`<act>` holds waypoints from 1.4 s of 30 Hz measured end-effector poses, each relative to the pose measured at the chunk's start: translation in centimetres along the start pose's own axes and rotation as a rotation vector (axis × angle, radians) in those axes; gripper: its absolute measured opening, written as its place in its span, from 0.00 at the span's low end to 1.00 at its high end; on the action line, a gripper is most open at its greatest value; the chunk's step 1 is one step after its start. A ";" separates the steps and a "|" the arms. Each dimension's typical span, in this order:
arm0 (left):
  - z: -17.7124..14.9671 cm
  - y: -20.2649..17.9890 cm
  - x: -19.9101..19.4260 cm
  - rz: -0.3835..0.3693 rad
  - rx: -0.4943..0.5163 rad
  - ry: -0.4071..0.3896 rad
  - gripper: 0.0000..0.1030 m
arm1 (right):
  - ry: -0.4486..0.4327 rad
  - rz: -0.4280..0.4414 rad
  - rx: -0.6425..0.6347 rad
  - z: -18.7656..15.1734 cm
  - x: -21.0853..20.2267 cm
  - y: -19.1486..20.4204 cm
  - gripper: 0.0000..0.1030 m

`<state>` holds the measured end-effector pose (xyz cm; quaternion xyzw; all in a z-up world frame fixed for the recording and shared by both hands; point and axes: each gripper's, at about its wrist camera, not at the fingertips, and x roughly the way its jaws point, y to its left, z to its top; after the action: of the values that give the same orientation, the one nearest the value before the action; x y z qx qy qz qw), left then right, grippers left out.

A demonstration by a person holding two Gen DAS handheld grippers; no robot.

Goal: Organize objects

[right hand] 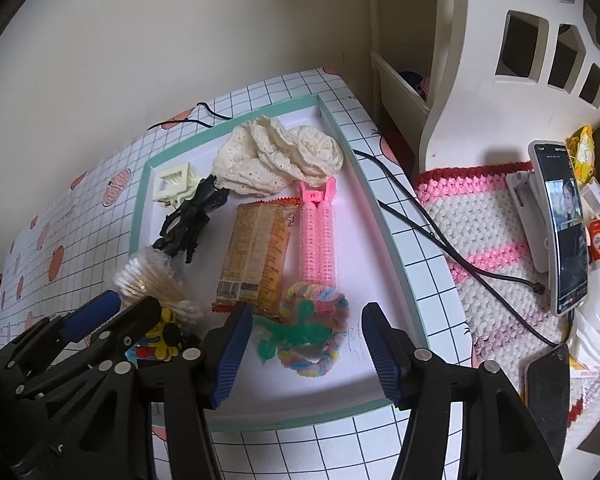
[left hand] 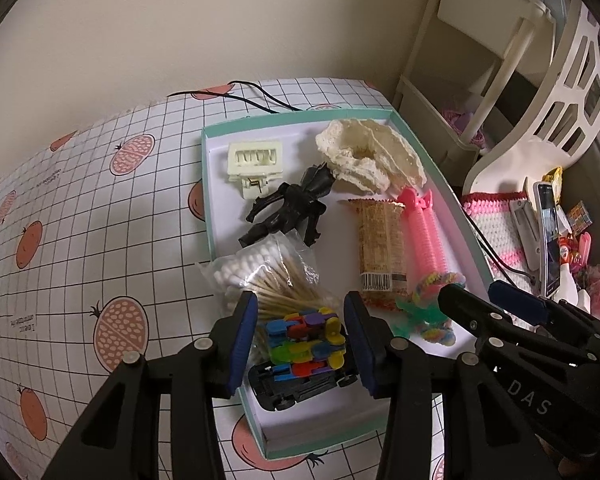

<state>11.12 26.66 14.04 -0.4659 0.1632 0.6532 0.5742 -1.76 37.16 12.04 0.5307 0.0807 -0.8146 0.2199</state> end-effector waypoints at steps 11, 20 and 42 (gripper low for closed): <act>0.3 1.6 -1.6 0.046 -0.047 -0.030 0.58 | -0.019 -0.009 -0.013 0.3 -1.5 0.4 0.69; 0.3 3.9 -2.0 0.109 -0.113 -0.026 0.59 | -0.025 -0.015 -0.013 0.2 -2.0 0.8 0.83; -0.2 7.3 -4.1 0.229 -0.155 -0.073 0.97 | -0.051 -0.021 -0.020 -0.2 -2.7 1.5 1.00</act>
<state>4.21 21.95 14.83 -0.4630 0.1433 0.7418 0.4635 0.03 36.66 14.57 0.5065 0.0888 -0.8293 0.2186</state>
